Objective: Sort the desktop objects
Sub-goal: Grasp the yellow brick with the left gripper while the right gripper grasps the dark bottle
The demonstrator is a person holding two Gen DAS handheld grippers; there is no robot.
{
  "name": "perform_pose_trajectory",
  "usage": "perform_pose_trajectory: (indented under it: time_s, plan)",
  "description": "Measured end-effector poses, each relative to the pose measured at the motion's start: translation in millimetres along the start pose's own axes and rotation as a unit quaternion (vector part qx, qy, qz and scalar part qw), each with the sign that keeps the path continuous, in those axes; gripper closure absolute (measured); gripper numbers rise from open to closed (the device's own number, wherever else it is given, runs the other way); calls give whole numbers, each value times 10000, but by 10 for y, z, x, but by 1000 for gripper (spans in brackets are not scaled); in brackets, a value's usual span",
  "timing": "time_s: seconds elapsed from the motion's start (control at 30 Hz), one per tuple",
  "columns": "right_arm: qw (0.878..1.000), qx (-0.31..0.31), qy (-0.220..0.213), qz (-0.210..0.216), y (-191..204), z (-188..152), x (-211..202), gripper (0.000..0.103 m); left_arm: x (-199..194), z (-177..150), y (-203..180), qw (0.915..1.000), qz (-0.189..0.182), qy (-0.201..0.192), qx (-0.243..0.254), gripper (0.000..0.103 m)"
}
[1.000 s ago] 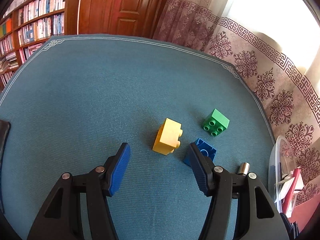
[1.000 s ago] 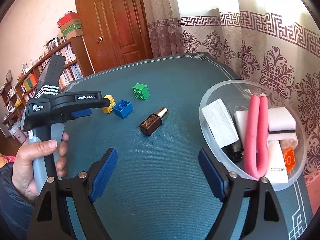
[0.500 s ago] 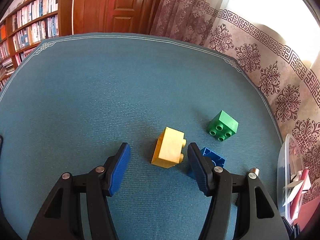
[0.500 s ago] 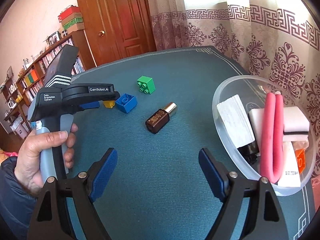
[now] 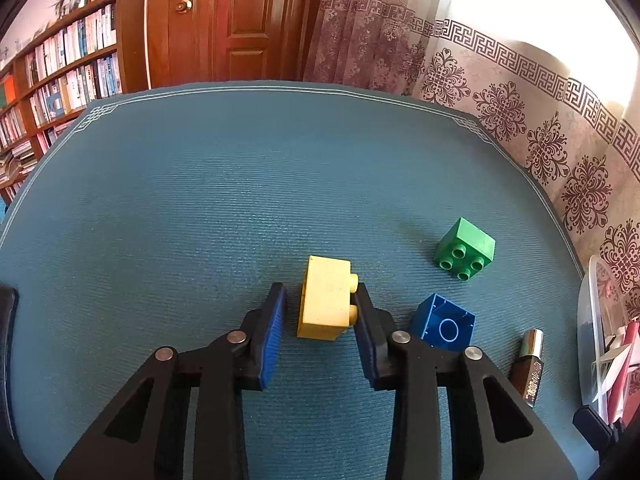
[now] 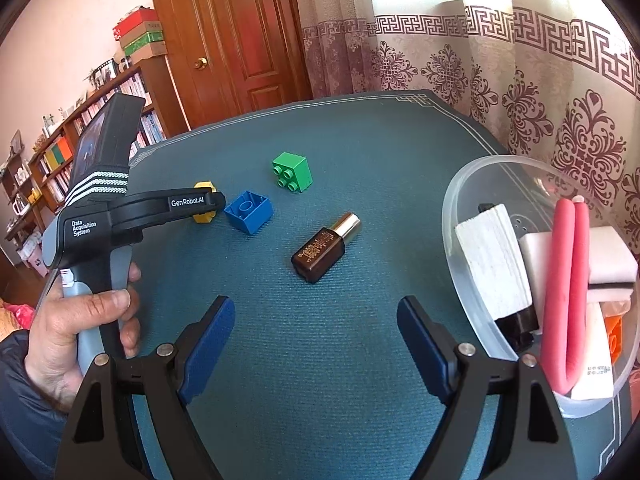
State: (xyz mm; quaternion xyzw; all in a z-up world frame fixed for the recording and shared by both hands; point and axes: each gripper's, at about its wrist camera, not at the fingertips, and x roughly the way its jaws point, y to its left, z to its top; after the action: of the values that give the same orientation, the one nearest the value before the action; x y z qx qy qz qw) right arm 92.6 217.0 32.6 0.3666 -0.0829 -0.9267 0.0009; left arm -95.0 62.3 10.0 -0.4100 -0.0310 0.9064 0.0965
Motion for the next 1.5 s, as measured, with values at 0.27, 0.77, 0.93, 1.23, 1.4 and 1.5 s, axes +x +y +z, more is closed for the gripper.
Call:
perform_pose_trajectory:
  time_s: [0.27, 0.77, 0.93, 1.23, 1.4, 1.5]
  plan:
    - [9999, -83, 4, -109, 43, 116, 159, 17, -103, -40, 84, 10000, 76, -46, -29, 74]
    - [9977, -364, 164, -542, 132, 312, 548, 35, -242, -10, 117, 9997, -29, -214, -136, 74]
    - [9976, -319, 264, -549, 111, 316, 595, 59, -253, -2, 173, 9993, -162, -179, -282, 74]
    - [9985, -338, 260, -345, 127, 248, 505, 75, -318, 8, 184, 9983, -346, -236, -416, 74]
    - [9990, -333, 203, -227, 147, 213, 422, 79, -335, 10, 153, 9984, -356, -260, -357, 74]
    - [9991, -340, 180, -205, 170, 205, 391, 80, -290, 12, 146, 9989, -307, -198, -304, 74]
